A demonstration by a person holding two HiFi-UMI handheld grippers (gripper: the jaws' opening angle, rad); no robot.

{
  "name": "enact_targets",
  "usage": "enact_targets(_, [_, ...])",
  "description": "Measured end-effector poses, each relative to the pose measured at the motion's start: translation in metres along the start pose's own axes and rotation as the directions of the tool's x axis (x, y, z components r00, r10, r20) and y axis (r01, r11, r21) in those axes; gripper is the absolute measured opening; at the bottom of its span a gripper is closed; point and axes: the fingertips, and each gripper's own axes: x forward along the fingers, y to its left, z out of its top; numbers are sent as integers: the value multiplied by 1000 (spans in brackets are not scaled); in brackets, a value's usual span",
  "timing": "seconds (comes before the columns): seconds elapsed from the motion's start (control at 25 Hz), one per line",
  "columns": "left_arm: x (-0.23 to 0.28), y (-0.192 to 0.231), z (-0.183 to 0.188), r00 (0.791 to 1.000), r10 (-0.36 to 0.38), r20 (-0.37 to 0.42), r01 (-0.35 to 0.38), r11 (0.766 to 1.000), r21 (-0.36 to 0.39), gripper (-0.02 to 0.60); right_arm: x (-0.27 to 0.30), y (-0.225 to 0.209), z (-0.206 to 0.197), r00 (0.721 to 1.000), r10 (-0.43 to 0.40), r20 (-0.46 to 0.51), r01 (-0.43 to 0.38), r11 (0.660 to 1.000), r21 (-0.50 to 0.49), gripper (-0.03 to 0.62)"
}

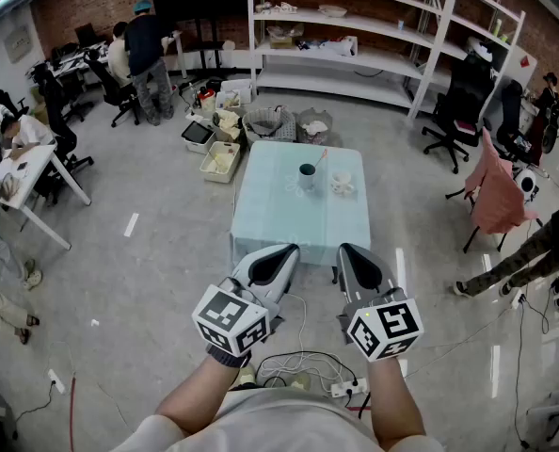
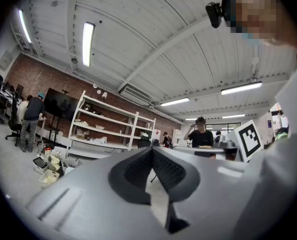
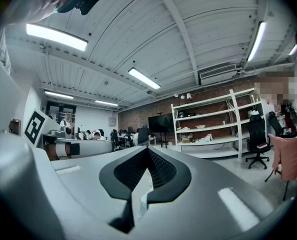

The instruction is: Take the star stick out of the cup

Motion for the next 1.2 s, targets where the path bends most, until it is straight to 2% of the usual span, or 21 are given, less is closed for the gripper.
enact_targets(0.48, [-2, -4, 1, 1000, 3, -1, -3, 1000, 1, 5, -2, 3, 0, 1000, 7, -5, -7, 1000, 5, 9])
enact_targets(0.8, [0, -9, 3, 1000, -18, 4, 18, 1000, 0, 5, -3, 12, 7, 998, 55, 21, -56, 998, 12, 11])
enact_targets(1.2, [8, -14, -1, 1000, -16, 0, 16, 1000, -2, 5, -7, 1, 4, 999, 46, 21, -47, 999, 21, 11])
